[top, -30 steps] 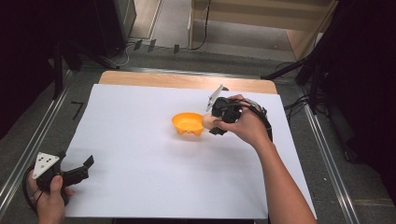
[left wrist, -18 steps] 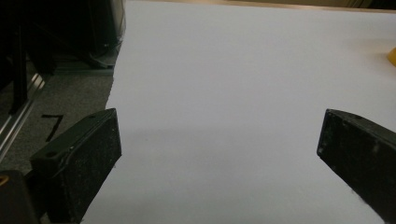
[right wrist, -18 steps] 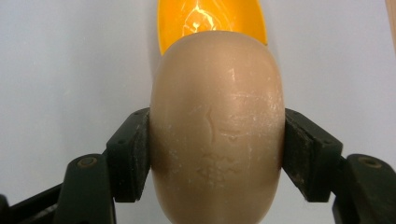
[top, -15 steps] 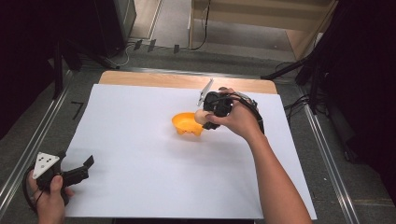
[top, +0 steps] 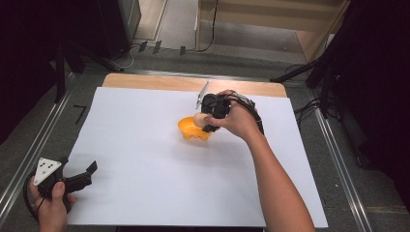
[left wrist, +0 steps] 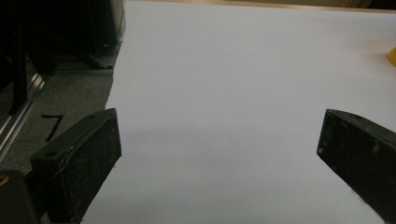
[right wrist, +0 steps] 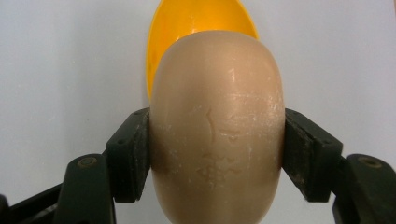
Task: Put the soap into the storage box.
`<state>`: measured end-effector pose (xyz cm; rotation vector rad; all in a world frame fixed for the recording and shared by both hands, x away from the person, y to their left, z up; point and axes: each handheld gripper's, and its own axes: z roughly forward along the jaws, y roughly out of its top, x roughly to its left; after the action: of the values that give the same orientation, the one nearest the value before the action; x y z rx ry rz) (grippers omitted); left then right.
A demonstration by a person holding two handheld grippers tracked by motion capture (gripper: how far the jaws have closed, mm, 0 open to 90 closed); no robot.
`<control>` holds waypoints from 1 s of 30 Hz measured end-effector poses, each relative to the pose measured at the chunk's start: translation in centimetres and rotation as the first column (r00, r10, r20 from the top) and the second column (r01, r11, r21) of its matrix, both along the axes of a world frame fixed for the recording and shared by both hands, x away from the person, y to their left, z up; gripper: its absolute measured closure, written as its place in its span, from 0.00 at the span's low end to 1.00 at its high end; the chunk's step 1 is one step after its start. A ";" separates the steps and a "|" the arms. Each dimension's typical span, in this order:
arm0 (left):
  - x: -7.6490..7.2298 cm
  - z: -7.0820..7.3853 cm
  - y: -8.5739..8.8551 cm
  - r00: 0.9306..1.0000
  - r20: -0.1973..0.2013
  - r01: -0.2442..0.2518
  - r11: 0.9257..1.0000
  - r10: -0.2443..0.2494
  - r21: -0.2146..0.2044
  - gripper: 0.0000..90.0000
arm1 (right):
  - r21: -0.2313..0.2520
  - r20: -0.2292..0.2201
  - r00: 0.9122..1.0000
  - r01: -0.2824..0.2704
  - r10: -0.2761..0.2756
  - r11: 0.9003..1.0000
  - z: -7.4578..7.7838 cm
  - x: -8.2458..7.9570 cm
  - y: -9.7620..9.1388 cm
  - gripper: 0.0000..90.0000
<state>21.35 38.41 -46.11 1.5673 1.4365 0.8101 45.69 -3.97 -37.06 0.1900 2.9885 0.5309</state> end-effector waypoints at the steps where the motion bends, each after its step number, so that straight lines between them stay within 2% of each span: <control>1: 0.0 0.0 0.0 1.000 -0.001 0.001 1.000 -0.001 0.001 0.01 | -0.001 -0.004 1.000 -0.004 0.004 1.000 0.0 0.0 0.2 0.36; 6: 0.0 0.0 0.0 1.000 0.000 0.000 1.000 0.000 -0.001 0.01 | -0.006 0.005 1.000 -0.030 0.030 1.000 -0.1 0.3 1.1 0.36; 12: 0.0 0.0 0.0 1.000 0.001 0.001 1.000 -0.001 -0.001 0.01 | -0.008 -0.006 0.999 -0.040 0.040 0.999 -0.2 0.6 2.0 0.36; 18: 0.0 0.0 0.0 1.000 0.000 0.002 1.000 -0.002 -0.003 0.01 | -0.027 -0.026 0.998 -0.055 0.054 0.998 -1.2 1.2 2.9 0.36; 22: 0.0 0.0 0.0 1.000 0.000 0.002 1.000 -0.002 -0.004 0.01 | -0.030 -0.028 0.998 -0.062 0.062 0.998 -1.5 1.5 3.3 0.36; 24: 0.0 0.0 0.0 1.000 0.002 0.003 1.000 -0.003 -0.006 0.01 | -0.040 -0.048 0.997 -0.058 0.056 0.998 -1.7 1.5 3.3 0.36; 30: 0.0 0.0 0.0 1.000 0.000 0.003 1.000 -0.003 -0.003 0.01 | -0.058 -0.063 0.996 -0.064 0.061 0.996 -2.0 1.6 3.1 0.36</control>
<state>21.35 38.44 -46.11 1.5666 1.4343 0.8067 47.32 -0.83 -39.02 0.1099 3.0739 0.4492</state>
